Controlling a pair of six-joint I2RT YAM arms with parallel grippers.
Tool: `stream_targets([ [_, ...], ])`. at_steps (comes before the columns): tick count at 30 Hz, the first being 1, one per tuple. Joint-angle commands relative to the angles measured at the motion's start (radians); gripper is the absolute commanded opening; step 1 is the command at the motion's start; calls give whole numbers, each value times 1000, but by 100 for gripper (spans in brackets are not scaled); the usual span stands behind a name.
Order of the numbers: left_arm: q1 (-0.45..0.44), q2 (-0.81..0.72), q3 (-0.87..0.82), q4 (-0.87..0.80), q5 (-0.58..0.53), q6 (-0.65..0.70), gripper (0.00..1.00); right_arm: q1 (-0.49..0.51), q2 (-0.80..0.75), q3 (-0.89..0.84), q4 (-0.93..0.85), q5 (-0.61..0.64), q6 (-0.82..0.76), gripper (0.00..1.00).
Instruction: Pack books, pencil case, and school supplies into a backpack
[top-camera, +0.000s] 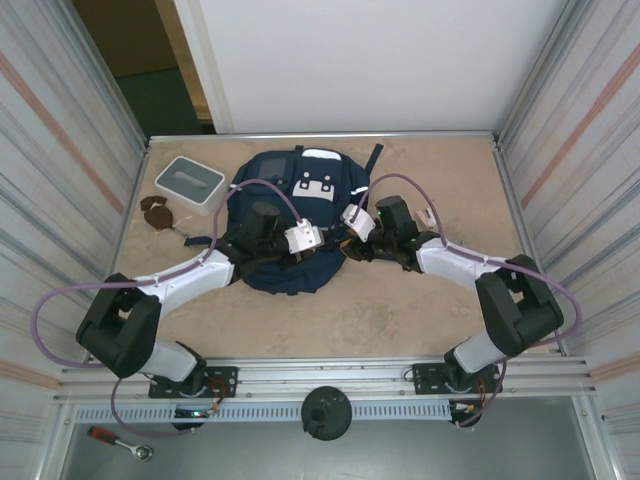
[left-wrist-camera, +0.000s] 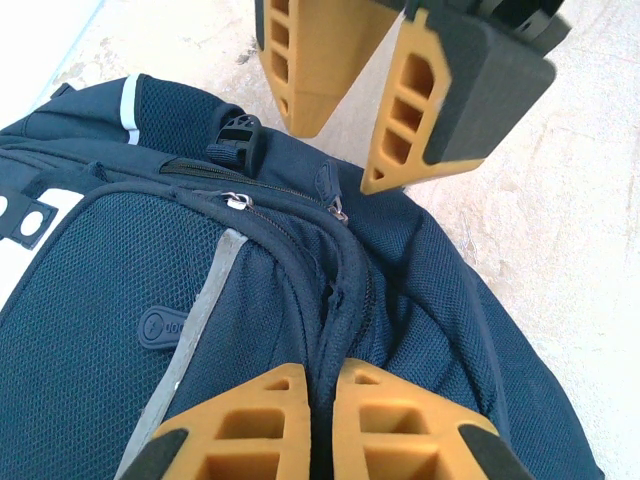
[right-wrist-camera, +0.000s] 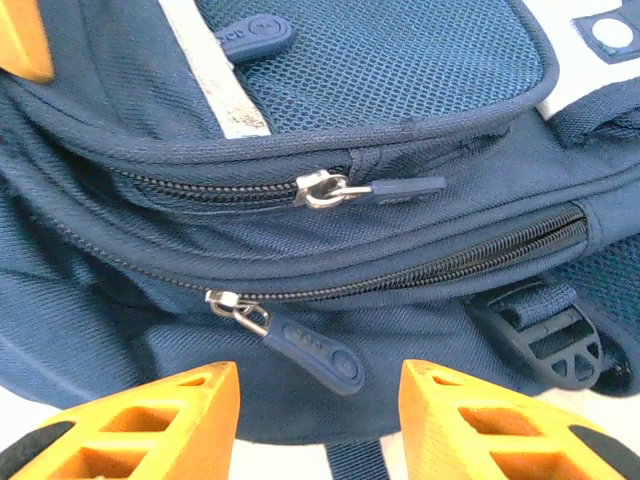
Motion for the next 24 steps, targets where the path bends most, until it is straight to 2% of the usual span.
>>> stream_targets([
  [1, 9, -3, 26, -4, 28, -33, 0, -4, 44, 44, -4, -29, -60, 45],
  [11, 8, 2, 23, -3, 26, -34, 0, 15, 143, 114, -17, -48, -86, 38],
  [14, 8, 4, 25, -3, 24, -33, 0, 22, 159, 129, -37, -37, -88, 32],
  [19, 9, -1, 20, 0, 21, -31, 0, 18, 135, 109, -21, -19, -64, 16],
  [24, 11, -16, 3, 20, 17, -33, 0, -6, 108, 105, -39, -7, -12, 5],
])
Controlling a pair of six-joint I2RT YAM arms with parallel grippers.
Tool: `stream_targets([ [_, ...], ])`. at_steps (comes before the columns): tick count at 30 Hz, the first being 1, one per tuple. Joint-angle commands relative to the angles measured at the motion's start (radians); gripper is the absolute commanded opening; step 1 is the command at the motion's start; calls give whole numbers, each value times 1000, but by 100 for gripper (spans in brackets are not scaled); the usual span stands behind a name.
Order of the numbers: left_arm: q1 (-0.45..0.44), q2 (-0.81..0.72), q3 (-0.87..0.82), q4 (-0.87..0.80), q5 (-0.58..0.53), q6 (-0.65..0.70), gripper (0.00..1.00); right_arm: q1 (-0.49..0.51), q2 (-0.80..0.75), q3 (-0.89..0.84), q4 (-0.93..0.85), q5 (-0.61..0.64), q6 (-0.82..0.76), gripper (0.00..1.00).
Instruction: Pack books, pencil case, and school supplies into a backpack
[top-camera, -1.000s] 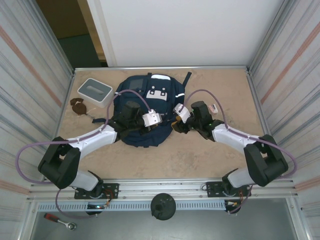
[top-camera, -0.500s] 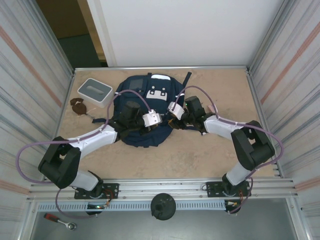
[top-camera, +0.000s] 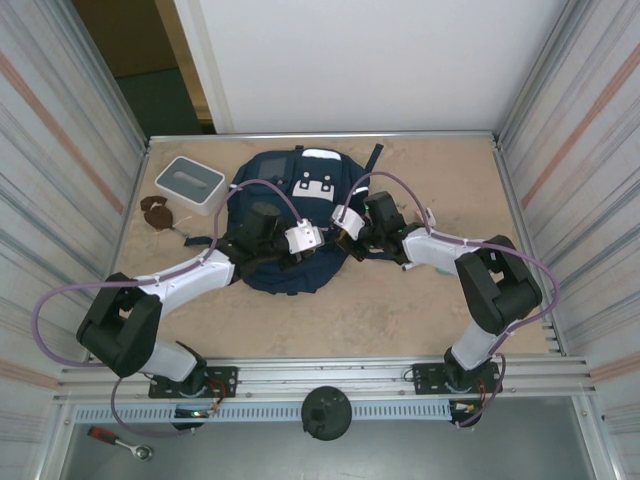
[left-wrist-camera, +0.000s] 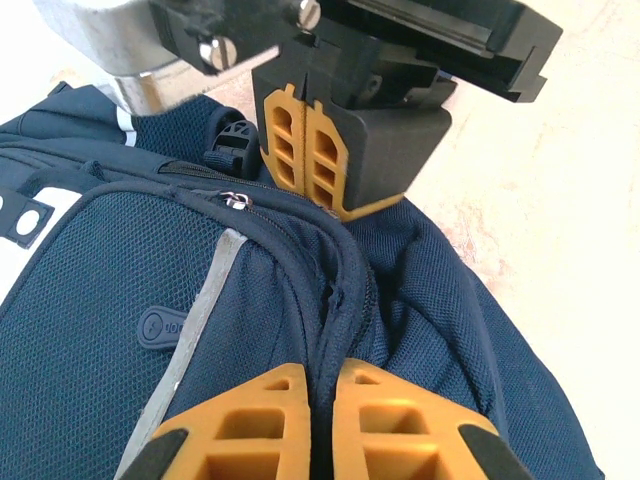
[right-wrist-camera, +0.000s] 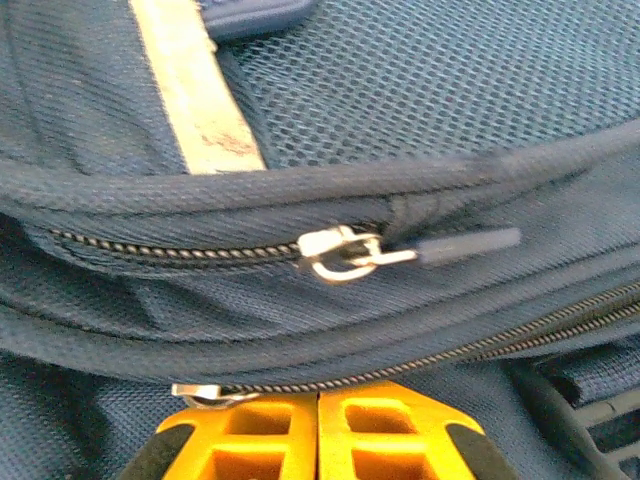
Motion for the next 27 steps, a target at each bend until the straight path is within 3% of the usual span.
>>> stream_targets([
  [1, 12, -25, -2, 25, 18, -33, 0, -20, -41, -1, -8, 11, 49, 3],
  [15, 23, -46, -19, 44, 50, -43, 0, -64, -99, -32, -27, -18, 65, 1],
  [20, 23, -41, -13, 39, 61, -44, 0, -54, -94, -21, -35, -124, 74, 27],
  [27, 23, -44, -12, 34, 66, -47, 0, -32, -19, -6, 1, -167, 98, 35],
])
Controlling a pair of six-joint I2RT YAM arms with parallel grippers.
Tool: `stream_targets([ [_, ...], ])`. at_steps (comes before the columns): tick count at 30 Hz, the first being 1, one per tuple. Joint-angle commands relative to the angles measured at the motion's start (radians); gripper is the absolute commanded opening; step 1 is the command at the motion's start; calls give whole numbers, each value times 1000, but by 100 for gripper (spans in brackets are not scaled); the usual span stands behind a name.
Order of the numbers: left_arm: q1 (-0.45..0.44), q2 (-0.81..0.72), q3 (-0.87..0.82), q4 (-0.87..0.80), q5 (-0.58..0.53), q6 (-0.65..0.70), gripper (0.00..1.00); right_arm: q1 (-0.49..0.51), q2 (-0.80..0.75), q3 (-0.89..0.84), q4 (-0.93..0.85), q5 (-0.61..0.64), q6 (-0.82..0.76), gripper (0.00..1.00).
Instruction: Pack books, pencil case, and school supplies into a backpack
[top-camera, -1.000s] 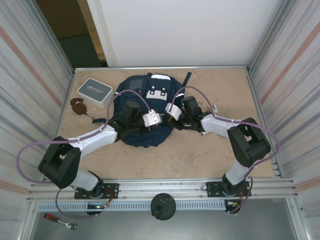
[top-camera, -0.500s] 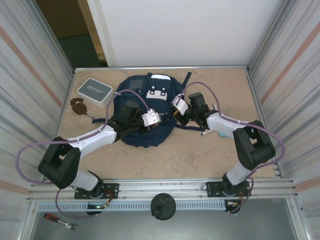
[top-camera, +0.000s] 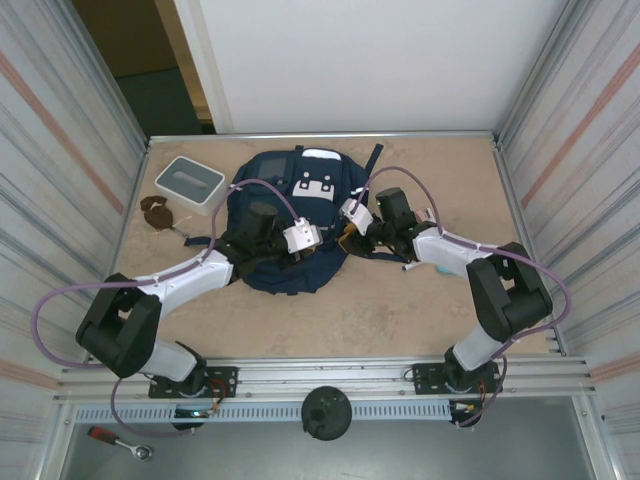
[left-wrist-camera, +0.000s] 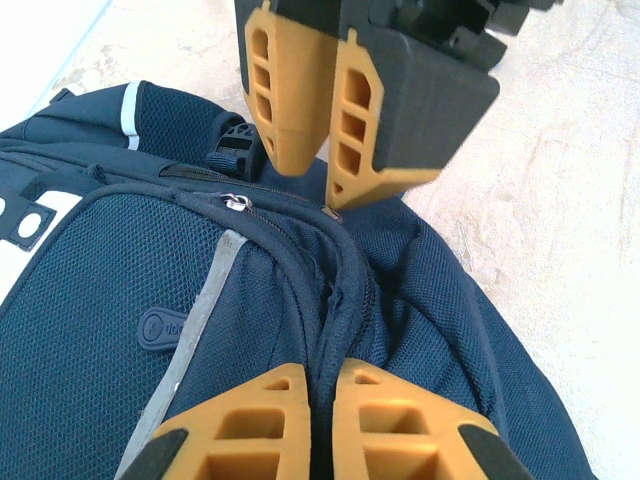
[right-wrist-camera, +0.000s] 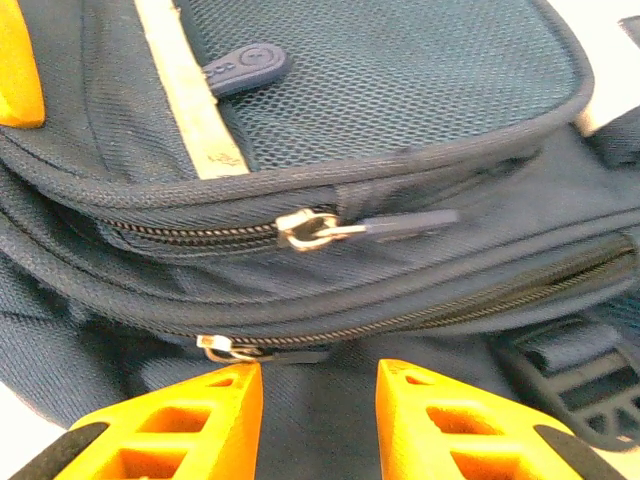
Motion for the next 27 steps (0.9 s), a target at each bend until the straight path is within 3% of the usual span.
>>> stream_targets([
  [1, 9, -41, 0, 10, 32, -32, 0, 17, 43, 13, 18, -47, 26, 35],
  [17, 9, -41, 2, 6, 41, -29, 0, 14, 96, -62, 312, -117, 111, 35],
  [27, 9, -33, 5, 3, 34, -26, 0, -14, 66, -142, 446, -99, 188, 8],
])
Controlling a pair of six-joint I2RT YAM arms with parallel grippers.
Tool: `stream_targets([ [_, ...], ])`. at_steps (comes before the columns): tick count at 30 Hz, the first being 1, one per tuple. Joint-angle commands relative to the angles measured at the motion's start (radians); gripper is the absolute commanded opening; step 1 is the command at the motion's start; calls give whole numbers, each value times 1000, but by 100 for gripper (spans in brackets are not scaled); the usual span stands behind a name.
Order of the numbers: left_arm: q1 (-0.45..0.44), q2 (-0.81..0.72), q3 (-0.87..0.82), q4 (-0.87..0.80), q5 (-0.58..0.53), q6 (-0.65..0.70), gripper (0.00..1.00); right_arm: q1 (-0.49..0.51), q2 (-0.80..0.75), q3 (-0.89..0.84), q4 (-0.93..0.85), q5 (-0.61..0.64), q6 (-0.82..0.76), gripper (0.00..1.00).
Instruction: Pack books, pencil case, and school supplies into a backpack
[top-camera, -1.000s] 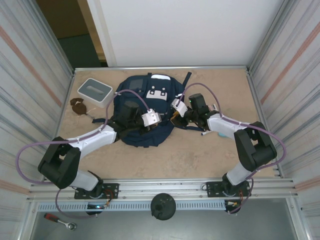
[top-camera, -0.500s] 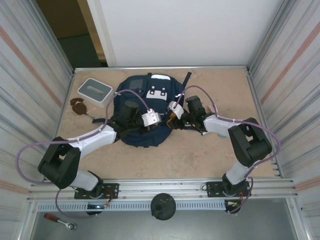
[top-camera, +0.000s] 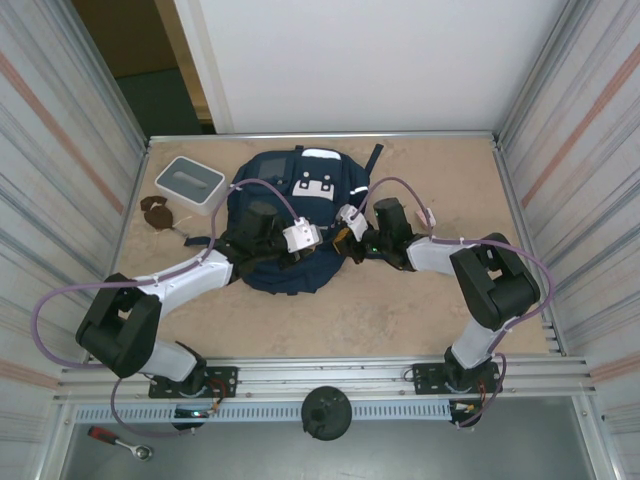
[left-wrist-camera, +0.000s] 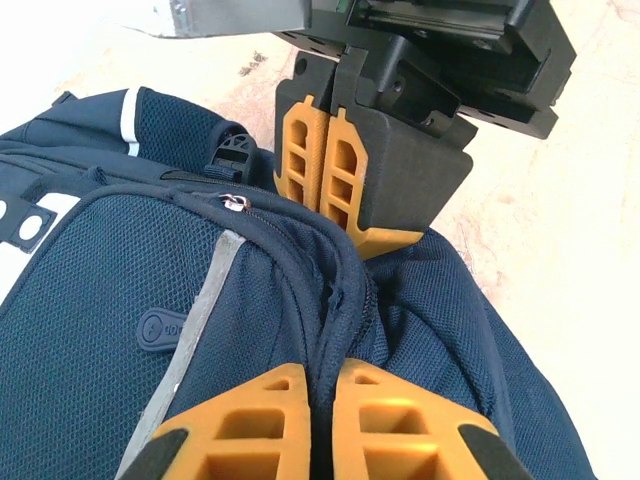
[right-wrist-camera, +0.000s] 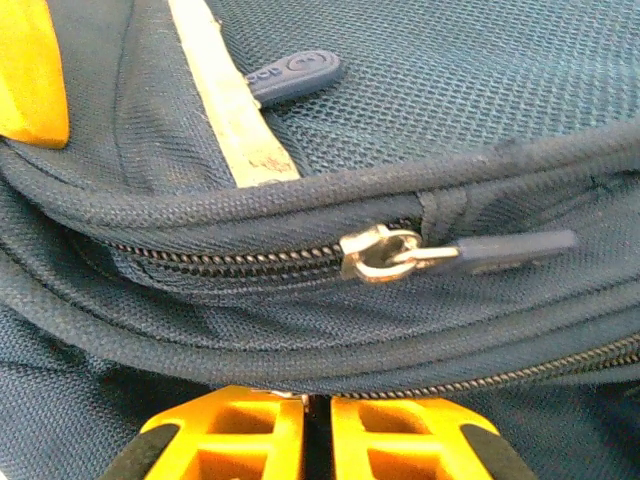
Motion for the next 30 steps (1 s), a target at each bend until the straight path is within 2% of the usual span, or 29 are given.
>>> stream_targets([
  [1, 8, -34, 5, 0, 25, -26, 0, -22, -23, -36, 116, 16, 62, 6],
  [6, 7, -34, 3, 2, 22, -27, 0, -39, -43, -69, 149, 73, 107, 0],
  [15, 14, -55, -15, 18, 35, -33, 0, -71, -47, -74, 140, 198, 163, 0],
  [22, 19, -67, -24, 22, 80, -38, 0, -106, -23, -7, 48, 283, 221, 0],
  [30, 33, -74, -26, 14, 133, -33, 0, -140, -2, 70, -62, 323, 265, 0],
])
